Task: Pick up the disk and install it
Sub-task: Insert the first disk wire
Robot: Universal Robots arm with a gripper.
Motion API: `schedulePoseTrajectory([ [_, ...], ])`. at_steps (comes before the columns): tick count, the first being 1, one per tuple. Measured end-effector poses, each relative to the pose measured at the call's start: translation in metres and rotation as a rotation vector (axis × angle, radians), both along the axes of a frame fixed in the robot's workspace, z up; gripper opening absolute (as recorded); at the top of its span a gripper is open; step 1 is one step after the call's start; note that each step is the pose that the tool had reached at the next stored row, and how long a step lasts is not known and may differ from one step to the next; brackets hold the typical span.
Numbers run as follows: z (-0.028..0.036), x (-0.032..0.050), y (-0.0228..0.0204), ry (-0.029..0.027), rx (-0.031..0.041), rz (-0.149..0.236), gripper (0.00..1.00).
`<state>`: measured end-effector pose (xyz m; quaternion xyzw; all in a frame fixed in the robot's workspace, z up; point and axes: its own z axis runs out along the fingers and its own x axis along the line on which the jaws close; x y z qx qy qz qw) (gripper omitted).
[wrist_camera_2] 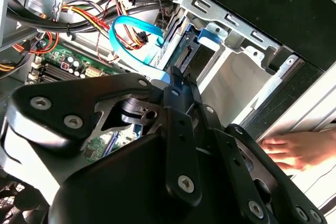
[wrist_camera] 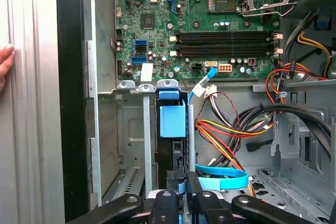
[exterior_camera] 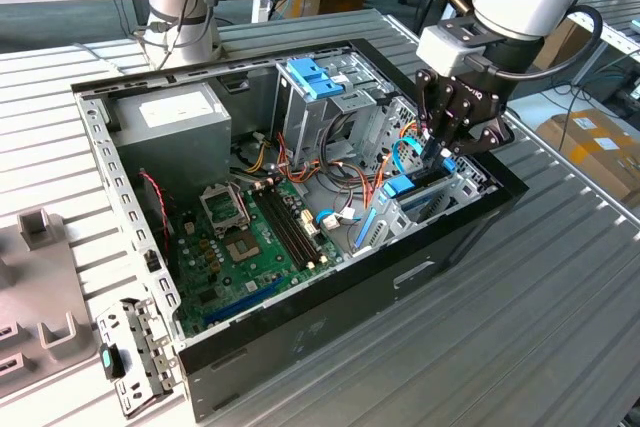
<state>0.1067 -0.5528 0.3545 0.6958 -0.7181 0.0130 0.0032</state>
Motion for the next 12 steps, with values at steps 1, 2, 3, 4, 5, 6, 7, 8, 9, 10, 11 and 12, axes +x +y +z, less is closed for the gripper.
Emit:
schedulePoseTrajectory([
  [1, 0.0, 0.0, 0.0, 0.0, 0.0, 0.0, 0.21],
  [2, 0.0, 0.0, 0.0, 0.0, 0.0001, 0.0, 0.21],
  [3, 0.0, 0.0, 0.0, 0.0, 0.0002, 0.0, 0.2],
  [4, 0.0, 0.0, 0.0, 0.0, 0.0002, 0.0, 0.16],
  [5, 0.0, 0.0, 0.0, 0.0, 0.0003, 0.0, 0.16],
  [6, 0.0, 0.0, 0.0, 0.0, 0.0004, 0.0, 0.16],
  [7, 0.0, 0.0, 0.0, 0.0, 0.0004, 0.0, 0.16],
  [8, 0.0, 0.0, 0.0, 0.0, 0.0005, 0.0, 0.16],
  [9, 0.0, 0.0, 0.0, -0.0001, 0.0009, 0.0, 0.16],
  [10, 0.0, -0.0002, 0.0, -0.0013, 0.0011, 0.001, 0.16],
  [11, -0.0001, -0.0002, 0.0, -0.0042, 0.0015, 0.009, 0.16],
  [12, -0.0001, -0.0002, 0.0, -0.0055, 0.0018, 0.016, 0.16],
])
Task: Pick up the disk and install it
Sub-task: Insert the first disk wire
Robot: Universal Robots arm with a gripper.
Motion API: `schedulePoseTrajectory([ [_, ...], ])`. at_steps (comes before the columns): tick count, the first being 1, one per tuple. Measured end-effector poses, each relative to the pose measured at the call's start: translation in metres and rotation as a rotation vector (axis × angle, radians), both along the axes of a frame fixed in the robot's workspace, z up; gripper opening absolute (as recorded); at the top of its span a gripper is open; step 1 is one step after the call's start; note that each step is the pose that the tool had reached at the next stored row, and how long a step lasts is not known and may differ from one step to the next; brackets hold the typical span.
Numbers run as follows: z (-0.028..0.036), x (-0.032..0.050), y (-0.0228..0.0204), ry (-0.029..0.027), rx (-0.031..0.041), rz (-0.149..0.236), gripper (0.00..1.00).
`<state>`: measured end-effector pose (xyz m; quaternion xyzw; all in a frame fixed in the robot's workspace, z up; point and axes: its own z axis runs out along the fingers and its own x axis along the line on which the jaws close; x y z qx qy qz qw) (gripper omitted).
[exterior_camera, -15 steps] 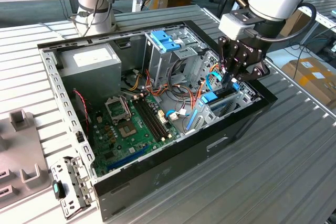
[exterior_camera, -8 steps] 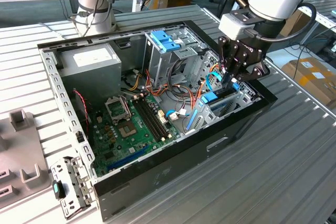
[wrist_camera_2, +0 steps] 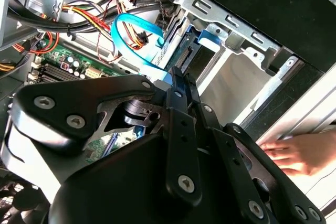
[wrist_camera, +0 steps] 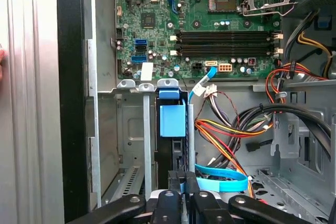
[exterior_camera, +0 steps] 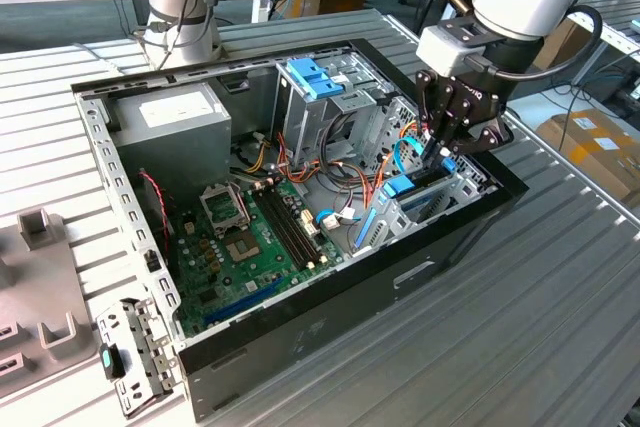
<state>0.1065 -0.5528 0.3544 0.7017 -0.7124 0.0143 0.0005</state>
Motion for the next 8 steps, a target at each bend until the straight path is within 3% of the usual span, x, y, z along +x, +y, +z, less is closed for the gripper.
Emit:
schedulePoseTrajectory([
  [5, 0.0001, -0.0002, 0.0, -0.0036, 0.0006, 0.097, 0.16],
  [8, 0.0001, -0.0027, 0.0, -0.0034, -0.0026, 0.113, 0.16],
])
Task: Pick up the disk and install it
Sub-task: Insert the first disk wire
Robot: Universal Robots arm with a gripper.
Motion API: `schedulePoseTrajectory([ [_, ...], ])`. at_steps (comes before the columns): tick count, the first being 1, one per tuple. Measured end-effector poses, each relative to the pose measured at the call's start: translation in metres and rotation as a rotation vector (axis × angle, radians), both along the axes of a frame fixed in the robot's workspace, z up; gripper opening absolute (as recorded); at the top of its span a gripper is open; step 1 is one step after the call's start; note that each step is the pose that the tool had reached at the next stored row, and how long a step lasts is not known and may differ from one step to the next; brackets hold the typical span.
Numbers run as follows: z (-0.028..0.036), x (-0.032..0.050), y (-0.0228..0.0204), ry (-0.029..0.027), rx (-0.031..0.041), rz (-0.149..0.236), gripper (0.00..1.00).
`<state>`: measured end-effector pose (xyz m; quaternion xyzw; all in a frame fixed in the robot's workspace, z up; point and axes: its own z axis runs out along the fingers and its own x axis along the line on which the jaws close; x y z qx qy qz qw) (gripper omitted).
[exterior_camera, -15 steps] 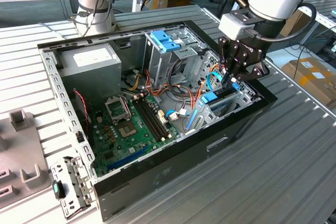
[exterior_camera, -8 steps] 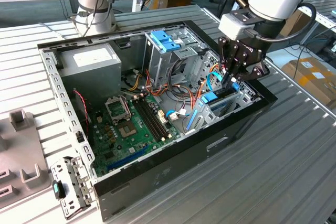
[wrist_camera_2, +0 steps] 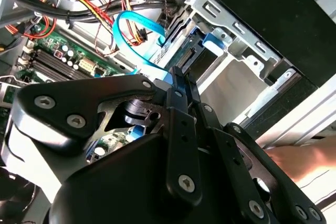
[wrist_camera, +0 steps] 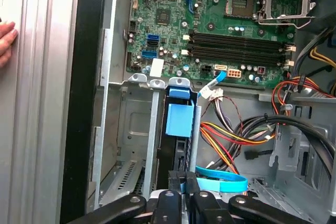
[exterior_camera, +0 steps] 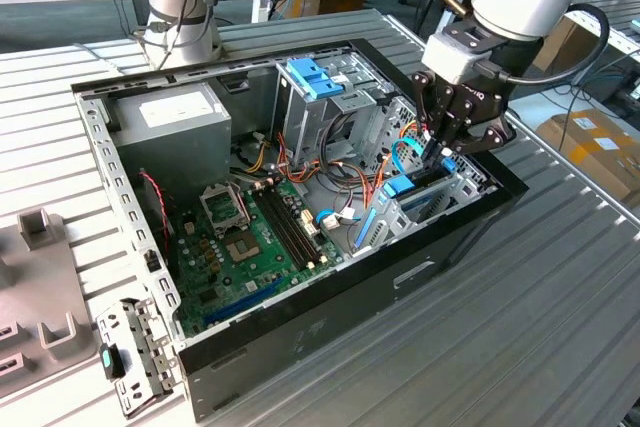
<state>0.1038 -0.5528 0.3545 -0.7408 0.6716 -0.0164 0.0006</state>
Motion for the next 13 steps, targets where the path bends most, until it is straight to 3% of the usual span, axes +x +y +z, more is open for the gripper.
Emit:
schedulePoseTrajectory([
  [2, -0.0001, -0.0018, -0.0001, -0.0004, -0.0008, 0.003, 0.16],
  [4, -0.0002, -0.0031, 0.0, -0.0128, 0.0033, 0.005, 0.16],
  [5, -0.0001, -0.0051, 0.0001, -0.0246, 0.0051, 0.005, 0.16],
  [8, -0.0004, -0.0109, 0.0, -0.0379, 0.0053, 0.005, 0.16],
  [13, -0.0007, -0.0121, -0.0001, -0.0398, 0.0042, -0.002, 0.16],
])
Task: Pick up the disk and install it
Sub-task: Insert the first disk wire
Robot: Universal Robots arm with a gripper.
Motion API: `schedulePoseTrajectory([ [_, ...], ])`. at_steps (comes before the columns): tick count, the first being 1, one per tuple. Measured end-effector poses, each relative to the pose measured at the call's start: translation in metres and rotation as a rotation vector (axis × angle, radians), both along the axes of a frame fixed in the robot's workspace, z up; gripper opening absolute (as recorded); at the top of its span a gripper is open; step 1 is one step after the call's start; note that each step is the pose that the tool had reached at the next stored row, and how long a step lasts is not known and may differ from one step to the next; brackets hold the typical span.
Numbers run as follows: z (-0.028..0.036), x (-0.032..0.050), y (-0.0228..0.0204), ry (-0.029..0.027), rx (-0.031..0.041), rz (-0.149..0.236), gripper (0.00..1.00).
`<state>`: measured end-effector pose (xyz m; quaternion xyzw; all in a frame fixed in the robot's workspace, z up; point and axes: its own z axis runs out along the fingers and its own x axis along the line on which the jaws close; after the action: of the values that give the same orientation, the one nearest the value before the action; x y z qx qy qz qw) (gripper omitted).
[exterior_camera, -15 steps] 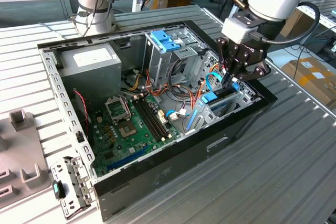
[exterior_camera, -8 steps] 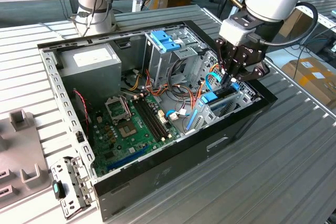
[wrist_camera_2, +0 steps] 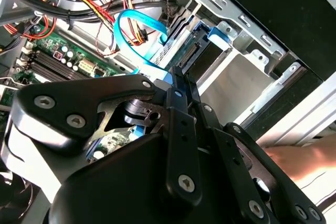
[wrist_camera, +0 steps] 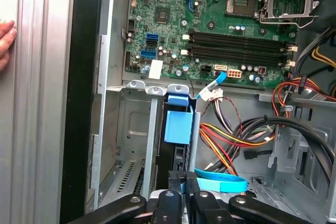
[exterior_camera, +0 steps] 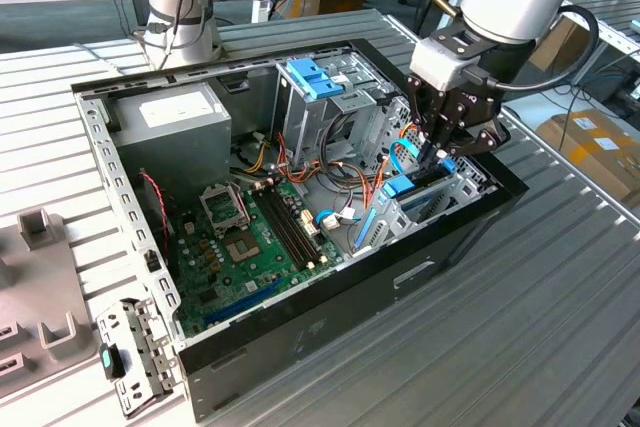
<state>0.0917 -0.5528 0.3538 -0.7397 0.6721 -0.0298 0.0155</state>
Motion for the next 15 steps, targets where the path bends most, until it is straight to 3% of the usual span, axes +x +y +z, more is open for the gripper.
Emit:
schedulePoseTrajectory([
  [1, -0.0001, -0.0004, 0.0, -0.003, 0.0, 0.0, 0.16],
  [4, -0.0002, -0.0004, -0.0001, -0.0031, 0.0001, -0.023, 0.16],
  [13, -0.0016, -0.0004, -0.0001, -0.0031, -0.0001, -0.025, 0.16],
  [15, -0.0019, -0.0021, -0.0001, -0.0104, -0.003, -0.025, 0.16],
])
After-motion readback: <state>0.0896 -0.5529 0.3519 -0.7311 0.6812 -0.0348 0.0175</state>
